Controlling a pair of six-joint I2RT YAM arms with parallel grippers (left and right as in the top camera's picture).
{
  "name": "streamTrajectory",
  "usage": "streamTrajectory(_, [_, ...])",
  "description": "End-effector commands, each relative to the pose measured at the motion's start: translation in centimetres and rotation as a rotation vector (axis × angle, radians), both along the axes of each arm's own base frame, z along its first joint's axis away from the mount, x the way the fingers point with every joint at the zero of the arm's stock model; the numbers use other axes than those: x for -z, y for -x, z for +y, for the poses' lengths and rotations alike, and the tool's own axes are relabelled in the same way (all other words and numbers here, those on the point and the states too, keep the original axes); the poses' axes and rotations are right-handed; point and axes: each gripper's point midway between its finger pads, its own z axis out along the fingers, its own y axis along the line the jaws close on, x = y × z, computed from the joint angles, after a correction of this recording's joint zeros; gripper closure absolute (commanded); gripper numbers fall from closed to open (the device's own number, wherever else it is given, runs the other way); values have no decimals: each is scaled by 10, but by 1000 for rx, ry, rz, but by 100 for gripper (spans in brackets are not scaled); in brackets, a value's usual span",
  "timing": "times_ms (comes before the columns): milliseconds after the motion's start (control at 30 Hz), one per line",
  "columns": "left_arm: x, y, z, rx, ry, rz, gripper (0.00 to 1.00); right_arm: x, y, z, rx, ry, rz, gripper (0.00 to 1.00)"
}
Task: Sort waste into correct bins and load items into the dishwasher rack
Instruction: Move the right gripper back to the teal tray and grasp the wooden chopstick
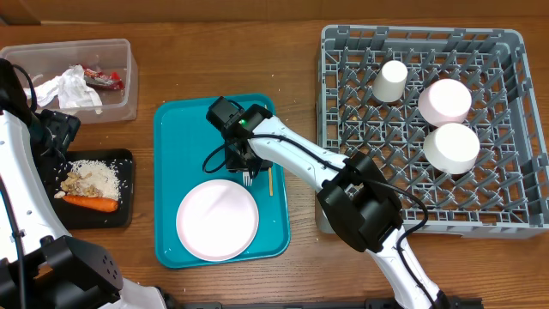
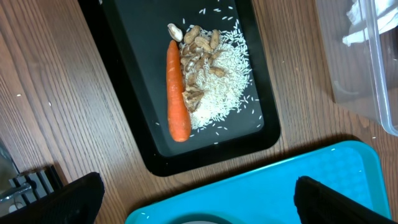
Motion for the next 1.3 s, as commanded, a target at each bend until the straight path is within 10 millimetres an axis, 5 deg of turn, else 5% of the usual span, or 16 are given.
streamTrajectory(0, [-1, 0, 2, -17, -14, 4, 0, 20, 3, -6, 7, 49, 19, 66])
streamTrajectory(233, [-1, 0, 2, -17, -14, 4, 0, 20, 3, -6, 8, 48, 19, 78])
streamTrajectory(533, [-1, 0, 2, -17, -14, 4, 0, 11, -4, -8, 19, 36, 18, 81])
streamTrajectory(800, [-1, 0, 2, -17, -14, 4, 0, -29, -30, -17, 45, 10, -6, 83])
streamTrajectory(1100, [-1, 0, 2, -17, -14, 4, 0, -97, -61, -35, 10, -31, -71, 83])
streamTrajectory(1267, [-1, 0, 2, -17, -14, 4, 0, -109, -69, -51, 22, -26, -69, 68])
